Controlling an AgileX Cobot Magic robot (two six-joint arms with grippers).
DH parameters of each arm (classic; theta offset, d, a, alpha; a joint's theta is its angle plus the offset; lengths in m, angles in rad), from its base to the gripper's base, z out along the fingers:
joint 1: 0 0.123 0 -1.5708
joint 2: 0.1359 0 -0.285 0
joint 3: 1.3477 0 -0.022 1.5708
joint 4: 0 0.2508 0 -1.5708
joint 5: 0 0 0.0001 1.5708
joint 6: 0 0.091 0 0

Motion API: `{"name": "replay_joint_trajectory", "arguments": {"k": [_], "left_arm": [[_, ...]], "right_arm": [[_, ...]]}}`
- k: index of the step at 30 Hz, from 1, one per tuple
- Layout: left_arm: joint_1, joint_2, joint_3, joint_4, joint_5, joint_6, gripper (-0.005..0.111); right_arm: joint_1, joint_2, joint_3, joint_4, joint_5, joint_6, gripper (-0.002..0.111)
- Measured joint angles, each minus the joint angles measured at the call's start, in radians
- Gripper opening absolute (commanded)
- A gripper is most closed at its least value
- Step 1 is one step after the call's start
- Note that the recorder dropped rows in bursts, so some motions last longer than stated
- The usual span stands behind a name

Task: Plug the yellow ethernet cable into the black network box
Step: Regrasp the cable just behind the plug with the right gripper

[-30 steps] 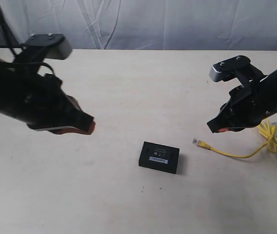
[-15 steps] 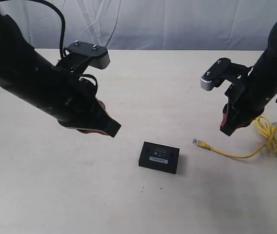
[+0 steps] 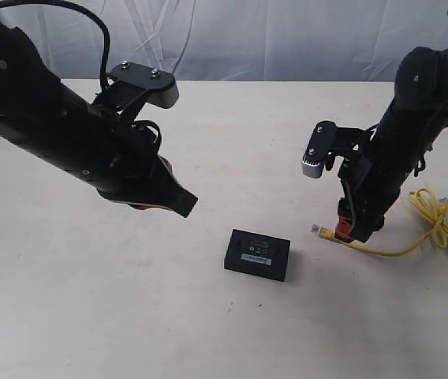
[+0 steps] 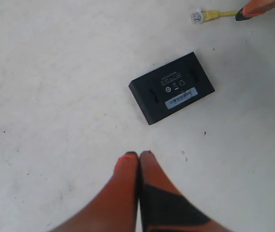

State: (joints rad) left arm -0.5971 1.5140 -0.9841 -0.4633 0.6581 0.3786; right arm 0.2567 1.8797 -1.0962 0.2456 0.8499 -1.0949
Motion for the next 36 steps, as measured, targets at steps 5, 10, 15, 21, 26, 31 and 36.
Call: {"name": "replay_joint_trajectory", "arguments": {"k": [5,10,15,21,26,31,36], "left_arm": [[0.0,0.026,0.0,0.0,-0.005,0.0,0.0],[0.0,0.032,0.0,0.0,-0.018,0.0,0.0],[0.0,0.032,-0.001,0.0,-0.039,0.0,0.0],[0.0,0.032,-0.001,0.0,-0.041,0.0,0.0],[0.0,0.032,-0.001,0.0,-0.043,0.0,0.0],[0.0,0.032,-0.001,0.0,-0.043,0.0,0.0],[0.0,0.032,-0.002,0.0,-0.042,0.0,0.0]], "right_arm": [[0.0,0.043,0.0,-0.016,-0.08,-0.002,0.051],[0.002,0.057,0.0,0.007,-0.105,-0.004,0.051],[0.004,0.078,0.0,0.009,-0.097,-0.004,0.051],[0.004,0.106,-0.002,0.009,-0.1,-0.004,0.051],[0.004,0.109,-0.003,0.009,-0.107,-0.006,0.04],[0.004,0.118,-0.01,-0.003,-0.121,-0.033,0.0],[0.006,0.118,-0.013,-0.007,-0.121,-0.082,-0.001]]}}
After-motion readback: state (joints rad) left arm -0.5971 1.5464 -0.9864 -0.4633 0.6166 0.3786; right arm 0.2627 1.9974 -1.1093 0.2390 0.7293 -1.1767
